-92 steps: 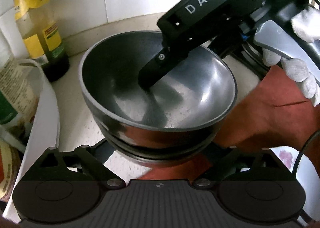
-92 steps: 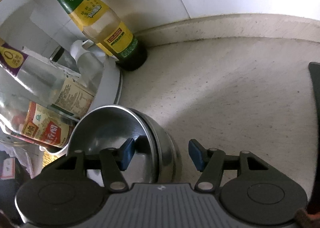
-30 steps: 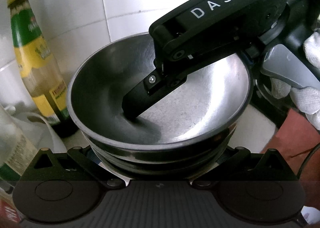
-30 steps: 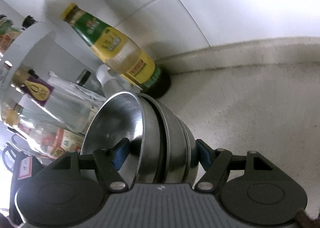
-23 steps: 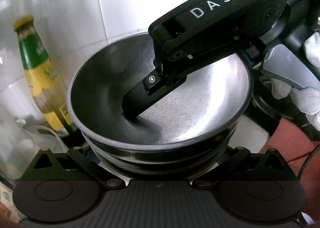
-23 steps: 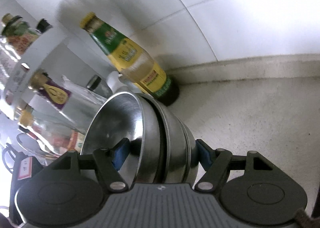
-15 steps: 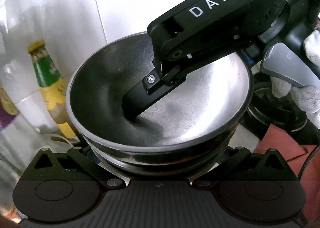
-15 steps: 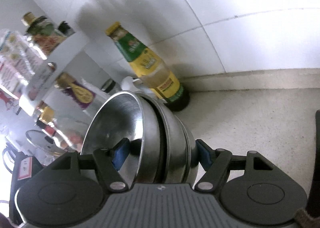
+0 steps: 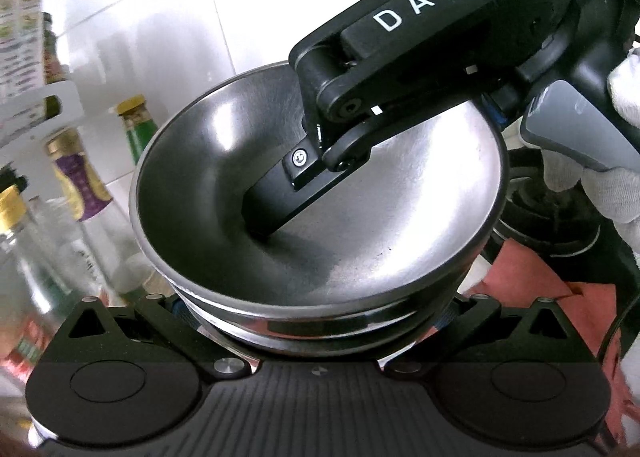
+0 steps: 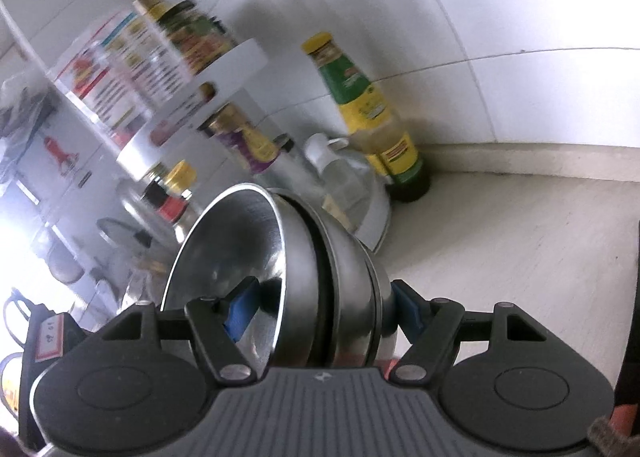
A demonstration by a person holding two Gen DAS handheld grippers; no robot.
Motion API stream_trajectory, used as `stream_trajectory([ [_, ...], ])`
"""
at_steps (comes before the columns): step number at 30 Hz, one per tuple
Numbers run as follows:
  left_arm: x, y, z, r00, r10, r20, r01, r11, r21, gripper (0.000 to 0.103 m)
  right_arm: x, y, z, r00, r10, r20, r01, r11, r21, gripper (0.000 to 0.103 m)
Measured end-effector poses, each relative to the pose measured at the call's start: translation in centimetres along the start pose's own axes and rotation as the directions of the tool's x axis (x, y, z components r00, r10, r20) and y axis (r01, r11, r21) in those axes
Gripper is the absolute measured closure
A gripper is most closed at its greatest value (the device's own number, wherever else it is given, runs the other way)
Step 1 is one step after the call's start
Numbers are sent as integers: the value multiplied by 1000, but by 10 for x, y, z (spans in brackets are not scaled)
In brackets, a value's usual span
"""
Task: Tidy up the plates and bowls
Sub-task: 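Lift the nested steel bowls with the right gripper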
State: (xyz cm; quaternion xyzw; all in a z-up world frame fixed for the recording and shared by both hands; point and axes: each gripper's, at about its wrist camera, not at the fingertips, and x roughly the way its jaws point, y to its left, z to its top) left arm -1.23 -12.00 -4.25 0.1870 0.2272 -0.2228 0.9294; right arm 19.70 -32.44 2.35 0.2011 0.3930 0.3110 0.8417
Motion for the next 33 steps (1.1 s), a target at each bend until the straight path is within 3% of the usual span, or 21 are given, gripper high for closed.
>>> stream_trajectory([
  [14,-61,-17,-16,1000,-26,0,26,999,-22,0,-16,40,-45,1000,1,-12,-1,1000,-22,36],
  [33,-158,-51,-77,998,-65,-27,65,998,15,0,-42,92,-123,1000,-28,-4,28,999,23,36],
])
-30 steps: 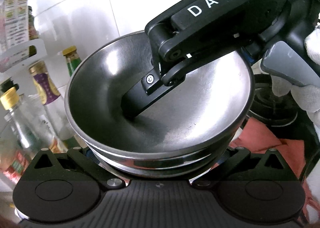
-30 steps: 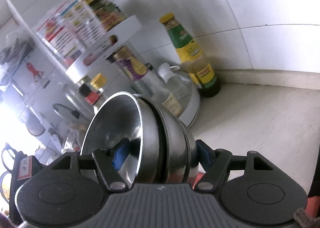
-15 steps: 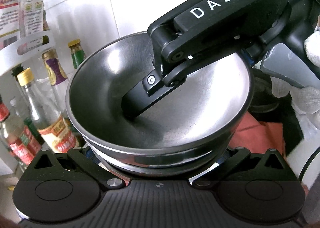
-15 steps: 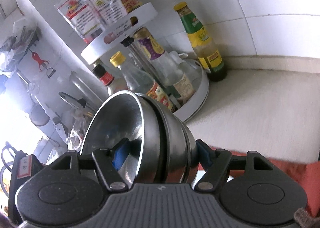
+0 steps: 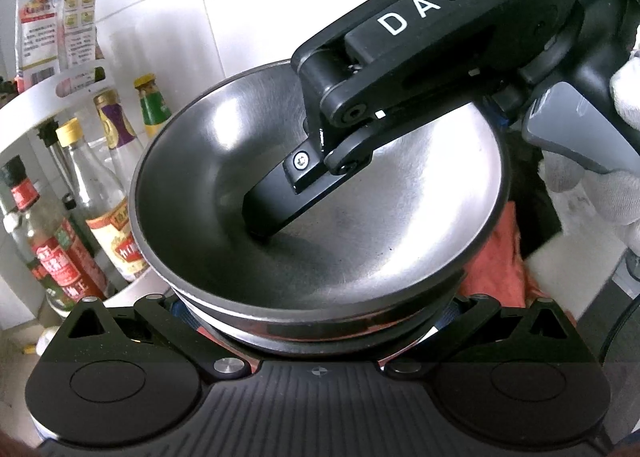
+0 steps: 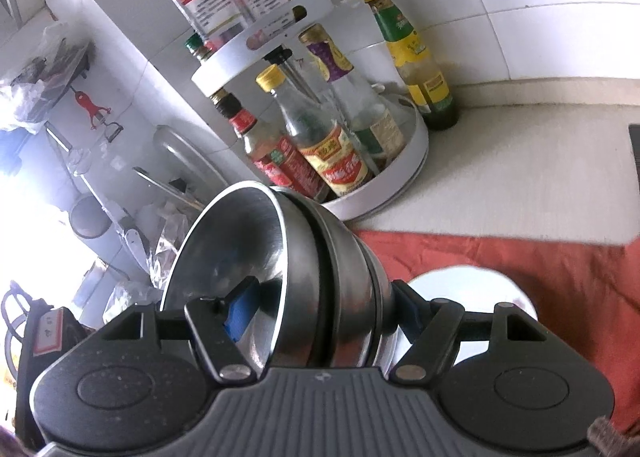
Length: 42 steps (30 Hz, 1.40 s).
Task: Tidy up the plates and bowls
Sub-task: 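Lift the nested steel bowls with the right gripper, then carry the held bowls over the white plate stack with the right gripper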
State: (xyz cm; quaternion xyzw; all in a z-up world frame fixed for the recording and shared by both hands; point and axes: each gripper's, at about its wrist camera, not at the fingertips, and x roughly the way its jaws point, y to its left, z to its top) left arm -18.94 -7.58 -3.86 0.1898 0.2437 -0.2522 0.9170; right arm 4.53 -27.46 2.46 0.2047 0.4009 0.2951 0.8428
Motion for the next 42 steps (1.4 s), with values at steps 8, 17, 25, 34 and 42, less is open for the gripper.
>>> stream_trajectory([
  [8,-18,-24,-20,999,-20,-33,21,999,24,0,-15,4,-34,1000,-4,-3,4,1000,29,36],
  [17,-1,-33,-25,995,-55,-86,58,998,36,0,-21,-13,-60,1000,-8,-20,9,997,77,36],
  [25,26,-33,-22,989,-87,-124,93,995,44,0,-21,-36,-71,999,-23,-35,27,991,128,36],
  [34,51,-27,-15,986,-86,-141,92,995,34,0,-11,-59,-60,999,-36,-28,40,986,159,36],
  [42,70,-14,-9,986,-68,-149,69,998,1,0,7,-71,-41,999,-24,-37,30,987,157,36],
])
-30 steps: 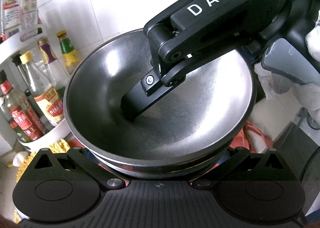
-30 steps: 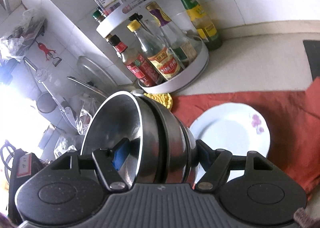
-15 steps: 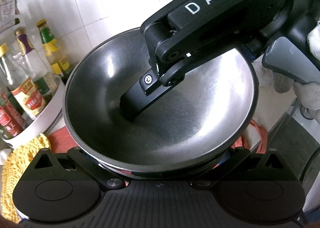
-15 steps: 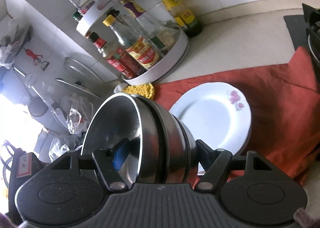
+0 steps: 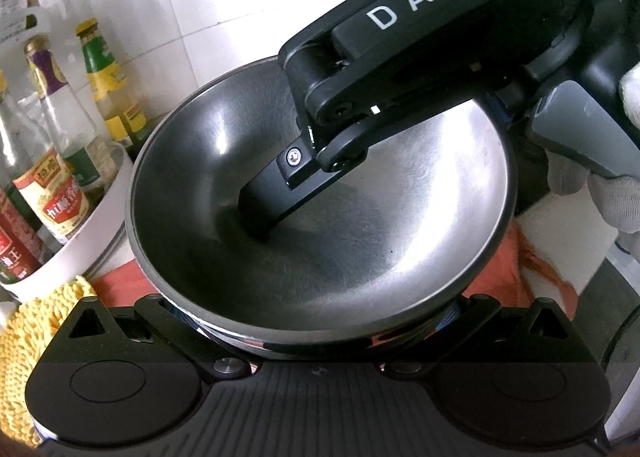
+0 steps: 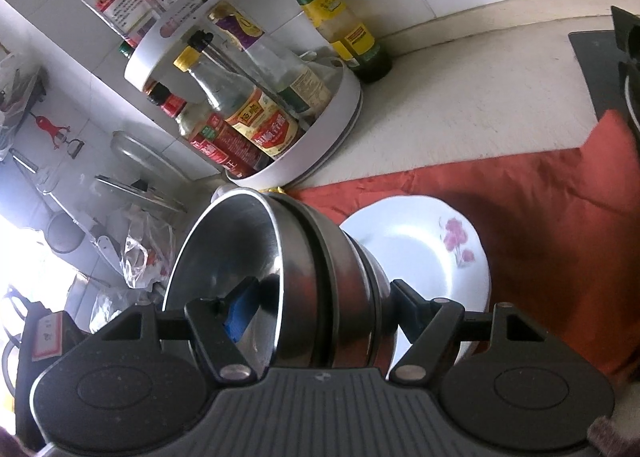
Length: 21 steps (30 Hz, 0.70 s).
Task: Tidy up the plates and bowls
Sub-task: 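Carry the held bowls over the white plate stack with the right gripper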
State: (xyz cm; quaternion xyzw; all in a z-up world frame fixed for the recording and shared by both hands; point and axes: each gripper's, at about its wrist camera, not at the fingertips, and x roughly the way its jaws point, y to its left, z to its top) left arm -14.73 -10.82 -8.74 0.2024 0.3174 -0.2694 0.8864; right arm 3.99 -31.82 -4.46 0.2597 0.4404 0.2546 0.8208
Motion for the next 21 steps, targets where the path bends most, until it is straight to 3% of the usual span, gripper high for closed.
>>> stream_trajectory([
  [6,17,17,8,1000,16,-7,-17,1000,-19,0,14,-2,14,1000,8,-12,-9,1000,-13,36],
  [21,38,13,1,999,-7,-31,5,999,-53,0,34,-16,22,1000,-15,-10,15,1000,-12,36],
])
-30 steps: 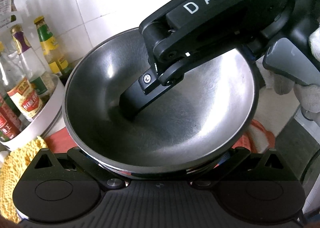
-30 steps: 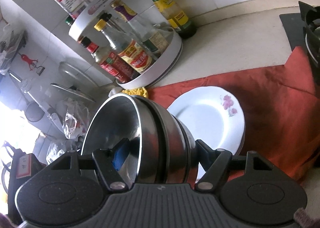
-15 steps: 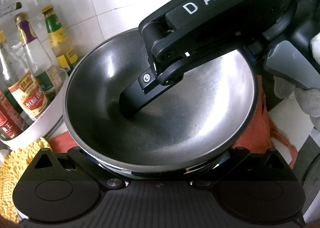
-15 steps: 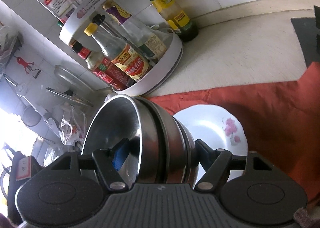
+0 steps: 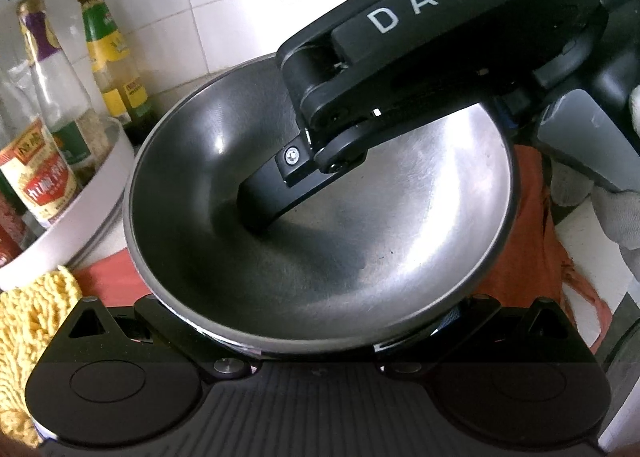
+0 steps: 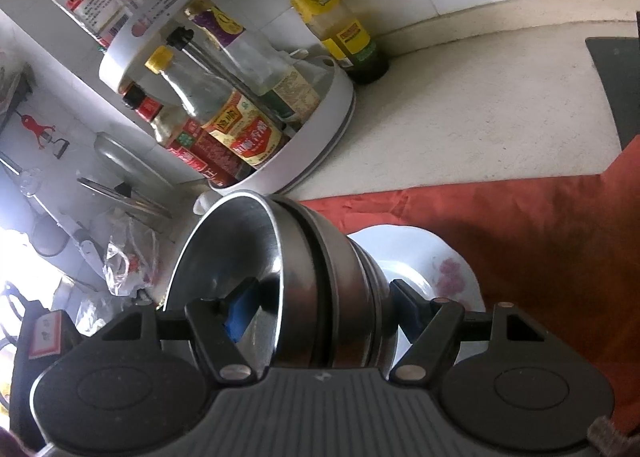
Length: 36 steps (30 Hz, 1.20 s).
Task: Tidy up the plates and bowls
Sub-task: 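Carry the held bowls over the white plate stack with the right gripper, then lower the bowls onto the plate stack and open the right gripper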
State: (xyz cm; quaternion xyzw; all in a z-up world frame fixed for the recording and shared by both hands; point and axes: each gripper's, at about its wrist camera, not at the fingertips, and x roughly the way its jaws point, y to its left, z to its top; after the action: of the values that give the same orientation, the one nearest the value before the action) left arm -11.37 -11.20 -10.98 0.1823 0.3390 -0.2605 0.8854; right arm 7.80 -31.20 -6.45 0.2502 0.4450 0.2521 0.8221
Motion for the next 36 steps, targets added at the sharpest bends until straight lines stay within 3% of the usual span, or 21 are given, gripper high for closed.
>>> stream_trajectory([
  [10,20,10,-3,1000,-11,-23,11,1000,-17,0,14,-13,2,1000,-21,-2,21,1000,3,37],
  [16,26,21,0,998,-33,-44,31,998,-48,0,24,-8,0,999,-40,-6,40,998,-56,37],
  [24,9,18,-9,999,-22,-39,22,1000,0,0,25,-2,-1,997,-78,0,77,992,-103,38],
  [36,-22,33,-25,999,-20,-31,17,996,-83,0,23,5,-5,993,-119,-2,118,989,-90,38],
])
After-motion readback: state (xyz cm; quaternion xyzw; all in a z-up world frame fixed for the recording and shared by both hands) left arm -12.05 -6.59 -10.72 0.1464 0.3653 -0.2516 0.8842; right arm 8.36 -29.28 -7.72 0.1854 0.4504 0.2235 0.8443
